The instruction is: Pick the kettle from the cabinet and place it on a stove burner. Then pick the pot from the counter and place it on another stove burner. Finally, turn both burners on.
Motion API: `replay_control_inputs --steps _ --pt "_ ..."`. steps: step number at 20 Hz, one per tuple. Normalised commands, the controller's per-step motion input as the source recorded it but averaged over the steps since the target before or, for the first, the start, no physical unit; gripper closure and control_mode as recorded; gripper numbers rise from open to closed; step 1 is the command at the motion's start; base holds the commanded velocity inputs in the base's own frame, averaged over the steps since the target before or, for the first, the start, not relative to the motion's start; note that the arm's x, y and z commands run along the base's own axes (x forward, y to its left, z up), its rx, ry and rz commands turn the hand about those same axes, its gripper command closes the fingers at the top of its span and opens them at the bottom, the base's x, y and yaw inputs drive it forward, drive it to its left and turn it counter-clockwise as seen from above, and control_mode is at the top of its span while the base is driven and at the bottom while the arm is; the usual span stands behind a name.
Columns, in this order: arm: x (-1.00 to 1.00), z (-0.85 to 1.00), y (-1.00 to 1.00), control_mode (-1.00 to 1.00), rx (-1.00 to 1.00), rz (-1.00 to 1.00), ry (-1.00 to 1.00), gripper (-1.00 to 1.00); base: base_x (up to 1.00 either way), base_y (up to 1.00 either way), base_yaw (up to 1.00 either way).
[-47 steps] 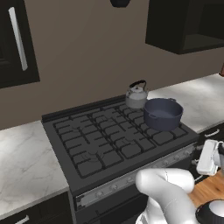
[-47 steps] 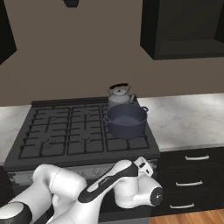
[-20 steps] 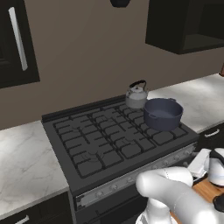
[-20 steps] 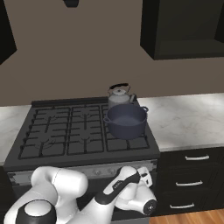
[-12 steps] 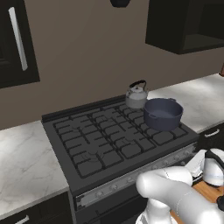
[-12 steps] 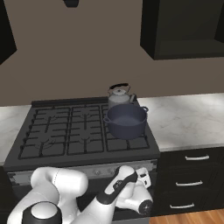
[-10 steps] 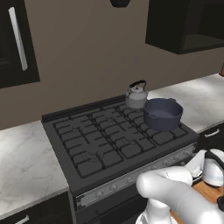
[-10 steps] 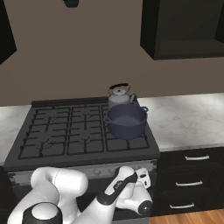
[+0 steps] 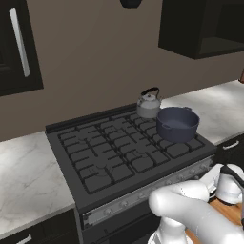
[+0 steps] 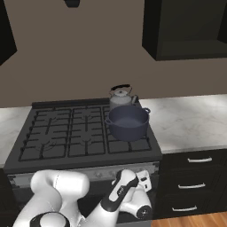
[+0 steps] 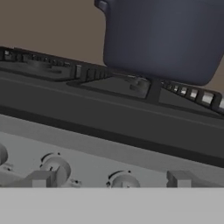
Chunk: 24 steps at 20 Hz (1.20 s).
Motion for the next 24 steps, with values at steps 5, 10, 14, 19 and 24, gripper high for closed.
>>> replay_control_inputs --steps 5,10,14,19,24 --pt "0.16 -0.07 0.00 -1.00 0.00 -0.02 -0.02 -1.00 0.00 0.00 0.00" --pt "0.07 -0.12 0.00 -1.00 0.00 0.00 -0.02 -1.00 0.00 0.00 0.00" --pt "0.02 -0.14 0.00 -1.00 0.00 0.00 -0.01 -1.00 0.00 0.00 0.00" --pt "0.06 -0.11 0.00 -1.00 0.00 0.00 -0.01 -1.00 0.00 0.00 0.00" --pt "0.09 -0.09 0.00 -1.00 0.00 0.00 0.00 -1.00 0.00 0.00 0.00"
